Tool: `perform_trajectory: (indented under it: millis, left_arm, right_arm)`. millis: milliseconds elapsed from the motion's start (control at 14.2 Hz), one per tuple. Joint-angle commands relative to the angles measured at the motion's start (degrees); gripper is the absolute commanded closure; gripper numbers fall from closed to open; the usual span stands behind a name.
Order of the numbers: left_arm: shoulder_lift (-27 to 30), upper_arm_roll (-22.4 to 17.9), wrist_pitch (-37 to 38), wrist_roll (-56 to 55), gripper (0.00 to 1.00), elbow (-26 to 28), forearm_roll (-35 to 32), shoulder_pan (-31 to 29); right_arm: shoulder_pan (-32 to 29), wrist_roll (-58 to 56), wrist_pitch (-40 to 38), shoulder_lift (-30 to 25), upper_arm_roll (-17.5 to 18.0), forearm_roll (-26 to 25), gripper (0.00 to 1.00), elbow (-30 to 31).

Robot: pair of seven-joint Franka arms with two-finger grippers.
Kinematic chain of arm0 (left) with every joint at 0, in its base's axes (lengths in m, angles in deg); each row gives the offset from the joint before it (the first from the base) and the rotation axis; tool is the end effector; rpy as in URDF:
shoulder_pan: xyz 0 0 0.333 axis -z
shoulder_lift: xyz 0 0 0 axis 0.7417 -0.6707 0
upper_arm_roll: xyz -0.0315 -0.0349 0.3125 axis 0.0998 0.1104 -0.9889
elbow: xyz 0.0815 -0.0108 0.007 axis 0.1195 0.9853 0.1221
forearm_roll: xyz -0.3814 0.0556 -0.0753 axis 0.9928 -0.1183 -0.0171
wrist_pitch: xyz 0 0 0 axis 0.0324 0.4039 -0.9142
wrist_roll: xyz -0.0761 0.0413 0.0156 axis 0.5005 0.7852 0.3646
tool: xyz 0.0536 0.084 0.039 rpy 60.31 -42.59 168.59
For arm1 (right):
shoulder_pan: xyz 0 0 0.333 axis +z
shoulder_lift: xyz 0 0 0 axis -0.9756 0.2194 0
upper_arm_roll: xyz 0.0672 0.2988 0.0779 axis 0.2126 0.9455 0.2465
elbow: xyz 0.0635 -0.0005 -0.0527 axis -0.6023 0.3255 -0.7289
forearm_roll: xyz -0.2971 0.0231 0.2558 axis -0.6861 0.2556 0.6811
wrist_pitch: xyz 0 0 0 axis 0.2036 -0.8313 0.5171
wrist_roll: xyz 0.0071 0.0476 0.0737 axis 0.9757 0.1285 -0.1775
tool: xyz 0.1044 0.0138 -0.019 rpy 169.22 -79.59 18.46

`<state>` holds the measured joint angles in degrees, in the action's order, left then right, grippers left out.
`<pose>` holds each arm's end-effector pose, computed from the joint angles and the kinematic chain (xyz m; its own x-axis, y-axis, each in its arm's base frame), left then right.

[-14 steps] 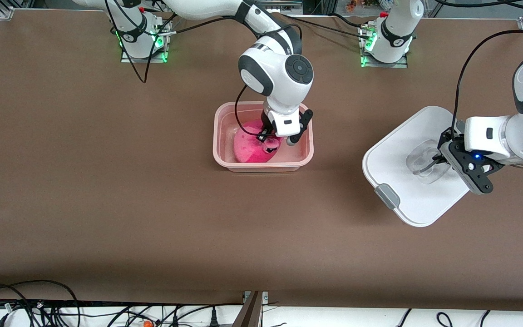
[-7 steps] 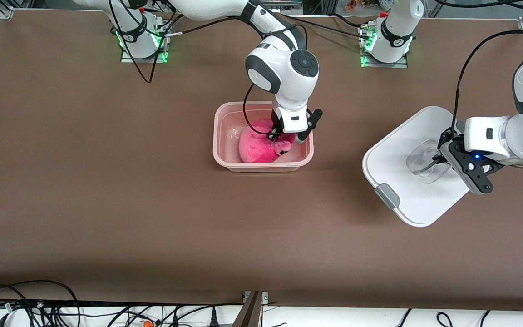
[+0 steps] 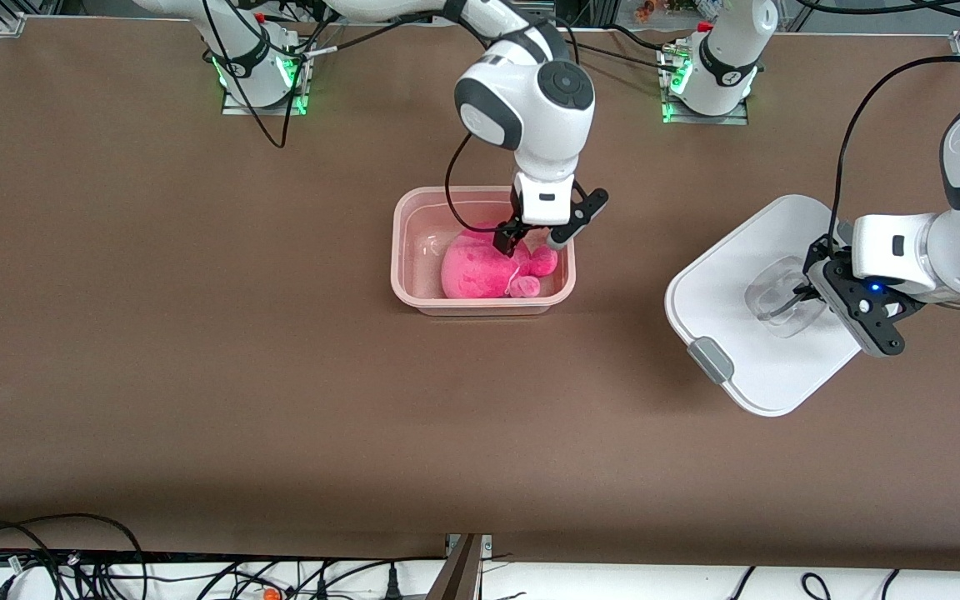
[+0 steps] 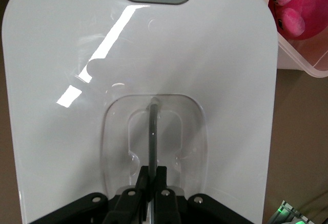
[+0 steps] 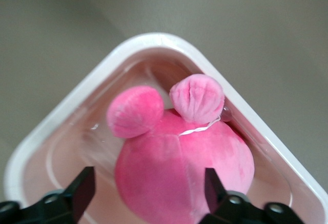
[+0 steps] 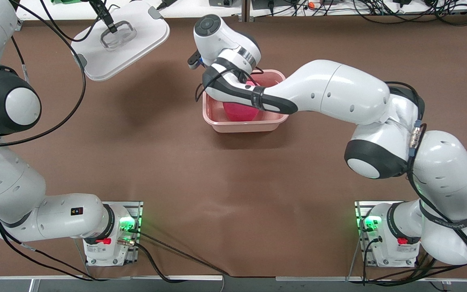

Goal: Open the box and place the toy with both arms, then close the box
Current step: 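Lower the toy into the pink box and open the right gripper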

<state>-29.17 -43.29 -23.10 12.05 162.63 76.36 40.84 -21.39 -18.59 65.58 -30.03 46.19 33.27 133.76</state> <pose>0.6474 -0.0394 0.5047 0.6167 -0.7871 -0.0116 -0.7694 -0.6059 0.2022 0.4554 0.6174 0.3733 0.7072 0.7051 0.0519 0.6951 -0.7068 0.1316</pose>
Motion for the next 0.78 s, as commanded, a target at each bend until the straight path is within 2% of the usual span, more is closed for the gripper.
perform_trajectory:
  millis: [0,141,282,353,494,706]
  left_arm:
    - [0.3,0.06,0.8,1.58,1.0,-0.31,2.22,-0.43]
    - [0.3,0.06,0.8,1.58,1.0,-0.4,2.22,-0.43]
    - [0.3,0.06,0.8,1.58,1.0,-0.4,2.22,-0.25]
    - [0.3,0.06,0.8,1.58,1.0,-0.4,2.22,0.01]
    - [0.22,0.15,0.62,1.49,1.0,-0.66,2.22,0.62]
    - [-1.45,0.58,0.01,1.49,1.0,-0.75,2.22,3.51]
  right_arm:
    - [0.84,5.53,-2.7,-4.46,-0.32,1.18,0.0,0.45]
    - [0.22,6.17,-4.28,-7.1,-1.71,2.4,0.0,0.62]
    - [-2.41,6.26,-4.82,-9.48,-5.49,3.2,0.0,0.71]
    - [-3.98,6.34,-5.6,-11.05,-5.68,3.64,0.0,0.97]
    - [-8.98,6.08,-9.9,-13.78,-5.77,9.67,0.0,1.32]
    - [-14.35,5.99,-13.95,-19.22,-7.17,13.21,0.0,3.42]
